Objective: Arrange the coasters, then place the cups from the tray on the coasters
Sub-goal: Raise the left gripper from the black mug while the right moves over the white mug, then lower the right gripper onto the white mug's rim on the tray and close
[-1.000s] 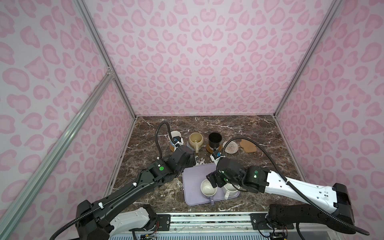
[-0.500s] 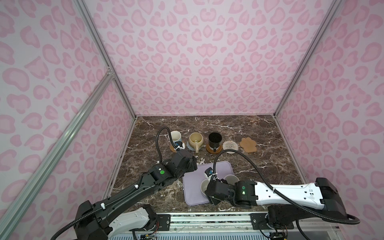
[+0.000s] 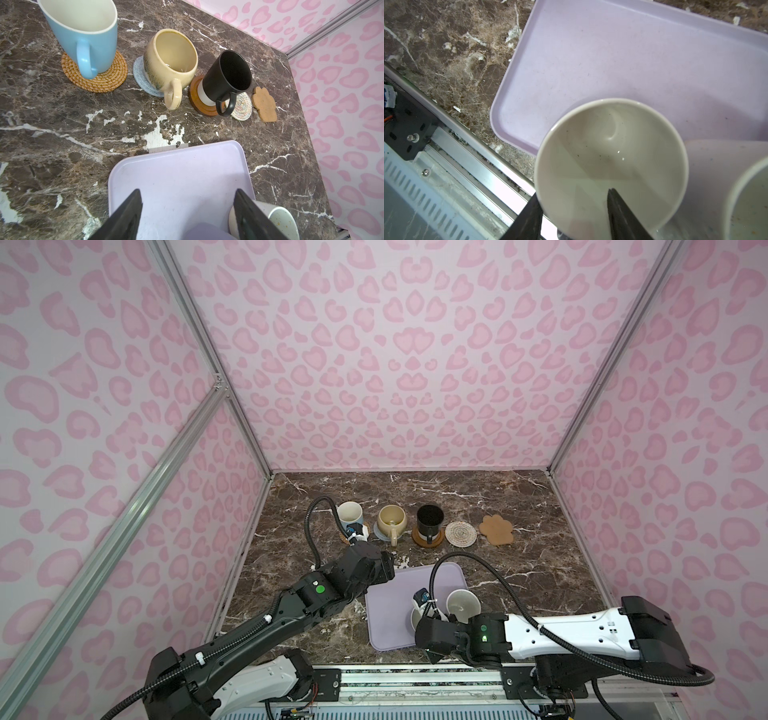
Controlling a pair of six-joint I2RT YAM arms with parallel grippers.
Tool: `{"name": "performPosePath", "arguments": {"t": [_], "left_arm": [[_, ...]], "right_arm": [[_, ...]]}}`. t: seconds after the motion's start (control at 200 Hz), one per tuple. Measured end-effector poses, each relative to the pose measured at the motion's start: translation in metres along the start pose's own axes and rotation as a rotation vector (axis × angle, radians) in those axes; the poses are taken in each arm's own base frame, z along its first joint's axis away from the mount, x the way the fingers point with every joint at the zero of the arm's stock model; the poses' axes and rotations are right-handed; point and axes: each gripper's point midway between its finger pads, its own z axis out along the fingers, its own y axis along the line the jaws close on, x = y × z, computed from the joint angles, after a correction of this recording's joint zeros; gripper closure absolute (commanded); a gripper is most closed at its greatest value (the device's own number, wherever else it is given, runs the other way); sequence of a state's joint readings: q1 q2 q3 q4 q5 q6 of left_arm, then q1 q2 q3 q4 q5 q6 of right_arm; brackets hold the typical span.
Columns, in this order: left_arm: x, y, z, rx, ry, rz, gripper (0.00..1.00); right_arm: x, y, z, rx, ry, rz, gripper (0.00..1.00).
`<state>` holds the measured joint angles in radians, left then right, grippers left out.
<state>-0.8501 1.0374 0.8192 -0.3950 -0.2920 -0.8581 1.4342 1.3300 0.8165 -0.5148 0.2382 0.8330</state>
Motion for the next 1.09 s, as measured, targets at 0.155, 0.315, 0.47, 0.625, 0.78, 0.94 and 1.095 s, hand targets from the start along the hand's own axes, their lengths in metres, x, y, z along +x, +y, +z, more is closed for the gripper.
{"name": "performPosePath", "arguments": {"t": [0.155, 0.315, 0.47, 0.625, 0.78, 0.94, 1.095], "left_arm": [[0.001, 0.000, 0.001, -0.002, 0.002, -0.001, 0.28], [0.001, 0.000, 0.002, -0.003, 0.004, 0.000, 0.28], [0.003, 0.002, 0.001, -0.001, 0.007, -0.002, 0.28], [0.001, 0.001, -0.004, 0.016, -0.002, -0.008, 0.28], [0.005, -0.002, -0.005, 0.040, 0.016, -0.013, 0.28], [0.010, -0.001, -0.005, 0.048, 0.035, -0.012, 0.28], [0.012, -0.001, -0.003, 0.046, 0.041, -0.010, 0.29]], "right_arm": [[-0.013, 0.005, -0.005, -0.001, -0.034, 0.012, 0.46], [-0.025, 0.005, -0.006, 0.037, -0.041, -0.011, 0.46], [-0.026, 0.010, -0.018, 0.048, -0.058, -0.054, 0.47], [-0.016, 0.016, -0.031, 0.044, -0.047, -0.074, 0.51], [0.004, 0.015, -0.029, 0.047, -0.009, -0.071, 0.54], [0.015, 0.006, -0.015, 0.070, 0.026, -0.040, 0.55], [0.014, 0.001, 0.000, 0.073, 0.042, 0.008, 0.56]]}}
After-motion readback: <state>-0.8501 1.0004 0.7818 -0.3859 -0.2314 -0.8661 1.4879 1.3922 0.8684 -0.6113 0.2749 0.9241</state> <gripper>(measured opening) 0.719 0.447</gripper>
